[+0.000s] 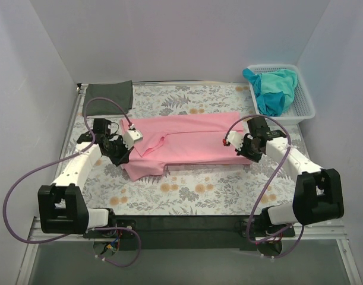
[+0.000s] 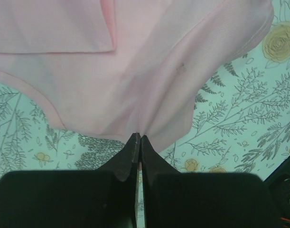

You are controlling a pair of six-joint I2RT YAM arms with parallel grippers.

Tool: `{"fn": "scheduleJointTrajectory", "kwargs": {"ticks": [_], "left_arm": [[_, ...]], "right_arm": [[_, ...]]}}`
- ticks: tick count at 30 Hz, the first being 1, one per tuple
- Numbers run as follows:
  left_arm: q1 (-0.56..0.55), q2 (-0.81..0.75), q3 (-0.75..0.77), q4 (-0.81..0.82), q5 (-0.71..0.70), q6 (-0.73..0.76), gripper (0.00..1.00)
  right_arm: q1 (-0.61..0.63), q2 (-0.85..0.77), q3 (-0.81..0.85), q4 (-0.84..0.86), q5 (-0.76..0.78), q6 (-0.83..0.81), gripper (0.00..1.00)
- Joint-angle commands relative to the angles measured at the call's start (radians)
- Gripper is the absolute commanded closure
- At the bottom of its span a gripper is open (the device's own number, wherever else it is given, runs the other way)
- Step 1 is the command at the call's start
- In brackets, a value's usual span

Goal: Fold and stack the t-shirts
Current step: Fold the tshirt

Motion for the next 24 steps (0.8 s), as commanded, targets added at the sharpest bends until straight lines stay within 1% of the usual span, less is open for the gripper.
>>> {"fn": "scheduleJointTrajectory", "kwargs": {"ticks": [1, 11, 19, 24], "left_arm": [[0.020, 0.056, 0.092, 0.008, 0.041, -0.032, 1.00], [0.039, 0.257, 0.285, 0.078, 0.047, -0.102, 1.00], [0.042, 0.352, 0.374, 0.098, 0.046, -0.114, 1.00], [0.045, 0.385, 0.390, 0.126, 0.038, -0.124, 1.00]], "right_arm": [[-0.027, 0.060, 0.109, -0.012, -0.020, -0.041, 0.99], [-0.049, 0.238, 0.302, -0.011, -0.039, -0.064, 0.99], [-0.059, 0.358, 0.416, -0.011, -0.034, -0.078, 0.99], [-0.066, 0.406, 0.486, -0.012, -0.029, -0.079, 0.99]]}}
